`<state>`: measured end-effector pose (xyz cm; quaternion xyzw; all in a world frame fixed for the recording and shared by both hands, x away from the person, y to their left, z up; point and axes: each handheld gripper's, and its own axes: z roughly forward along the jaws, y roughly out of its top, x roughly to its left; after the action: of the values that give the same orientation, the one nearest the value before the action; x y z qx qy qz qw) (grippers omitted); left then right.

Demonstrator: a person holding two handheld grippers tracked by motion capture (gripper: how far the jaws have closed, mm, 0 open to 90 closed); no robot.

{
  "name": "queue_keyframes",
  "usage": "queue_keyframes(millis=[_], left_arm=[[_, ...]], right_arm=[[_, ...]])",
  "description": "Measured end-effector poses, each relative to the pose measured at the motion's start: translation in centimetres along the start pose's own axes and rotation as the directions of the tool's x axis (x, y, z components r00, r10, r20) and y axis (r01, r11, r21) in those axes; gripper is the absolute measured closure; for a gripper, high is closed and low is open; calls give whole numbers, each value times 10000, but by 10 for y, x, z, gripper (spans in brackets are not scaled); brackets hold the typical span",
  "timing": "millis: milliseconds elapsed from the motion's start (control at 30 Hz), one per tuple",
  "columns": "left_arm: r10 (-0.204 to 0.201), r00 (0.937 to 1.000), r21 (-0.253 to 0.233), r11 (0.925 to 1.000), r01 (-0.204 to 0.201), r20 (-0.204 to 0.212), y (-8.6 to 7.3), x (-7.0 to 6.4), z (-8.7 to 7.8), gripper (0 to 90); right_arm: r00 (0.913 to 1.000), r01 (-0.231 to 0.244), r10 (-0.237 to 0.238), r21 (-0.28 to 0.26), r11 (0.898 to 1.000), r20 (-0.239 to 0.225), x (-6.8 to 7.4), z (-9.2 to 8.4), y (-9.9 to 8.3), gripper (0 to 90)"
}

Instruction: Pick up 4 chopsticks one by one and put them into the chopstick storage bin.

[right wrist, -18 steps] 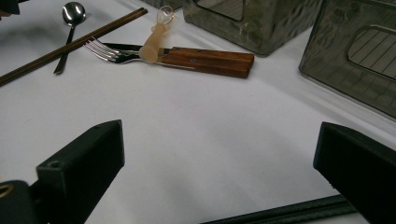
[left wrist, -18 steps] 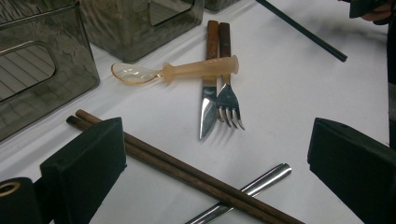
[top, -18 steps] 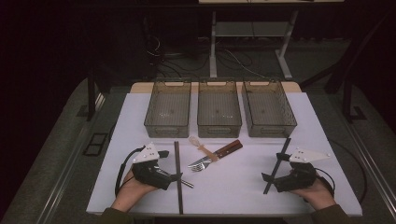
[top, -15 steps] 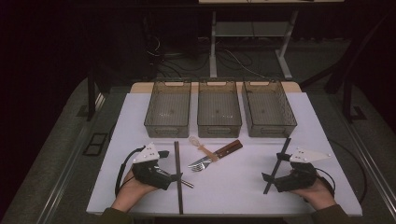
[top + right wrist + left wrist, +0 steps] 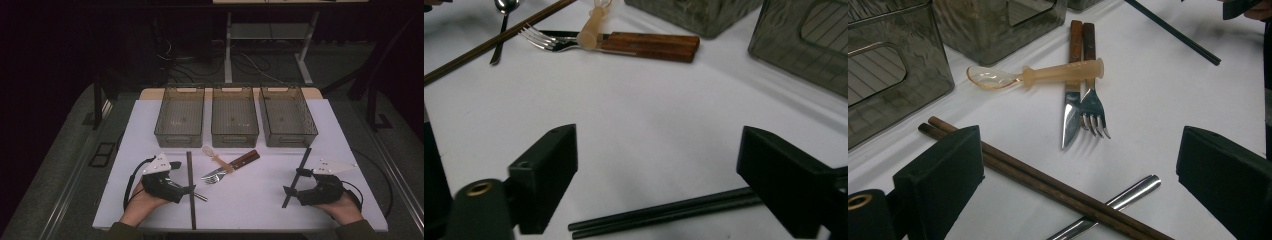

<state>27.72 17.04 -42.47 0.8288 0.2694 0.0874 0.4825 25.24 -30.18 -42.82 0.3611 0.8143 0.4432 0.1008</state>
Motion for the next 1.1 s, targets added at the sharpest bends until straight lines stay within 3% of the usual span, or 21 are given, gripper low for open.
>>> queue_keyframes(millis=[233,400,500,667,800,1100], left_arm=[[-6,10000,-26,10000,6,-63,0,-1,-1,46],[49,10000,3,10000,-49,41,-1,-2,-1,47],[19,10000,7,10000,-19,88,-1,-2,0,47],[21,10000,29,10000,-22,74,0,-2,2,47],[60,10000,48,10000,-60,51,0,-2,1,47],[72,10000,62,10000,-73,68,0,-3,1,47]], right_arm=[[9997,-115,121,322,9994,-208,0,1,-1,356],[9986,-185,231,943,9954,-482,8,3,3,562],[9976,160,-75,1223,9924,-690,15,7,3,662],[9949,662,-494,2002,9775,-878,20,14,-1,813],[9925,868,-648,2244,9706,-1039,24,15,-2,874],[9902,1088,-821,2553,9607,-1130,26,20,-2,893]])
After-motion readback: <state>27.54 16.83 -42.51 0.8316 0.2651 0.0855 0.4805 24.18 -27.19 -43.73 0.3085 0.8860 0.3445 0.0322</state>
